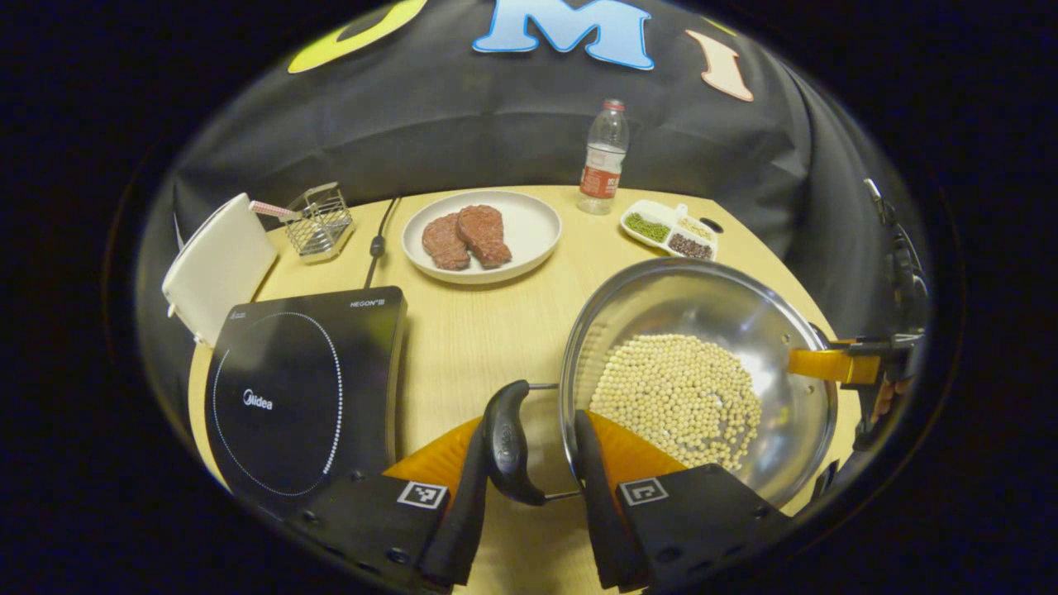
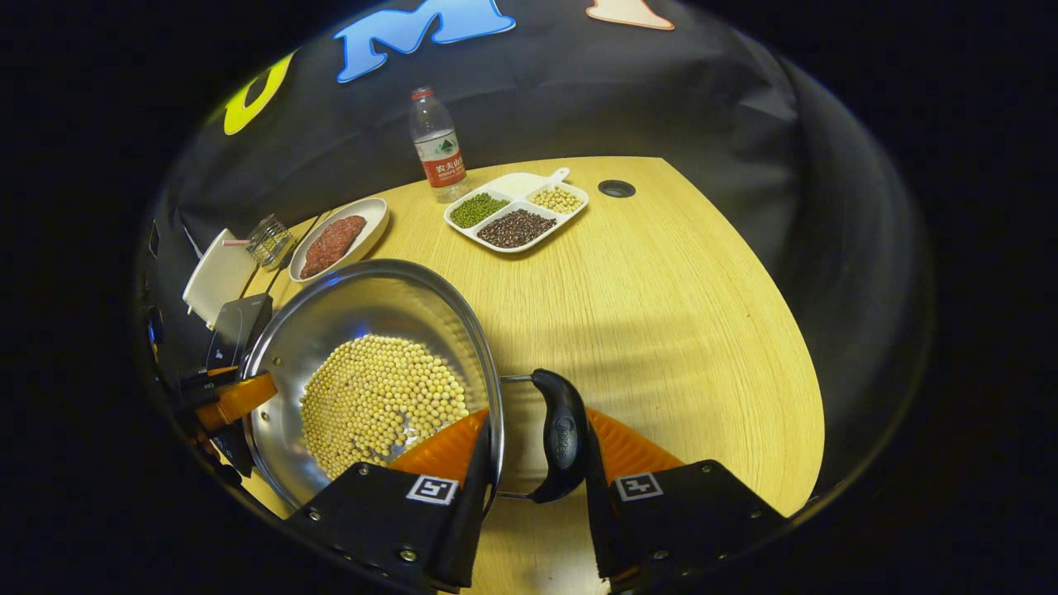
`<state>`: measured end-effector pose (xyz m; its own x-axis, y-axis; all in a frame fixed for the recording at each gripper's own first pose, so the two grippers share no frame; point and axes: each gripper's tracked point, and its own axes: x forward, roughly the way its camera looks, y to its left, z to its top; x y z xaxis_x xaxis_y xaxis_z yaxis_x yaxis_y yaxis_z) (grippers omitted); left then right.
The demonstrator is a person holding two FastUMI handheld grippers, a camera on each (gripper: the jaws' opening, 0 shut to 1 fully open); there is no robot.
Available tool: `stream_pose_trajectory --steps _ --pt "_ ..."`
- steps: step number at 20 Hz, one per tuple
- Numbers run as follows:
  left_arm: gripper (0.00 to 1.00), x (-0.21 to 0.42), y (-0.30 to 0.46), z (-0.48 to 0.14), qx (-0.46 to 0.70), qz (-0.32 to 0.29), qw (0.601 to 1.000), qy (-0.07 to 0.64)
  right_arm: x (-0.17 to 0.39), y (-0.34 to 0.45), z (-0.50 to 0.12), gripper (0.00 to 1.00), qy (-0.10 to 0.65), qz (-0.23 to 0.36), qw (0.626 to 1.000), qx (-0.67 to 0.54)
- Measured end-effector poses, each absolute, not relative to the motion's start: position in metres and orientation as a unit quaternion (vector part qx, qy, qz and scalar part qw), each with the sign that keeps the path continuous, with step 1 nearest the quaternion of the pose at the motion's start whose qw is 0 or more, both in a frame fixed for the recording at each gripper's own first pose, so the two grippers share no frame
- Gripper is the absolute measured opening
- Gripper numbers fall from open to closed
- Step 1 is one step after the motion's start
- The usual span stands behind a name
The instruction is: First push the handle of the pot to place it horizontally, then grasp the pot with both hands and set it on the induction cooktop.
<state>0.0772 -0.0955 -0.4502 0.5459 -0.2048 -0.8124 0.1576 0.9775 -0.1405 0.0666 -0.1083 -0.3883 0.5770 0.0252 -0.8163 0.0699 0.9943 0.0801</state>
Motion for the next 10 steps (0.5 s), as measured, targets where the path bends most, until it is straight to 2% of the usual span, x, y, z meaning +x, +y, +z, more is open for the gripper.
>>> stream_pose_trajectory --steps 2,3,4,6,10 --pt "0.62 0.079 -0.091 -0.444 -0.022 -0.107 0.881 0.46 0.065 -0.106 -0.38 0.54 0.456 -0.014 0.888 0.051" --pt "0.65 0.079 -0.089 -0.438 -0.021 -0.108 0.882 0.458 0.062 -0.105 -0.375 0.54 0.455 -0.015 0.889 0.053" --pt "0.58 0.079 -0.087 -0.433 -0.021 -0.109 0.884 0.455 0.06 -0.103 -0.371 0.54 0.455 -0.017 0.889 0.056" --pt "0.61 0.074 -0.084 -0.415 -0.022 -0.111 0.885 0.452 0.054 -0.1 -0.36 0.54 0.453 -0.02 0.889 0.059" --pt "0.61 0.063 -0.073 -0.396 -0.03 -0.117 0.884 0.451 0.041 -0.091 -0.338 0.54 0.447 -0.026 0.893 0.051"
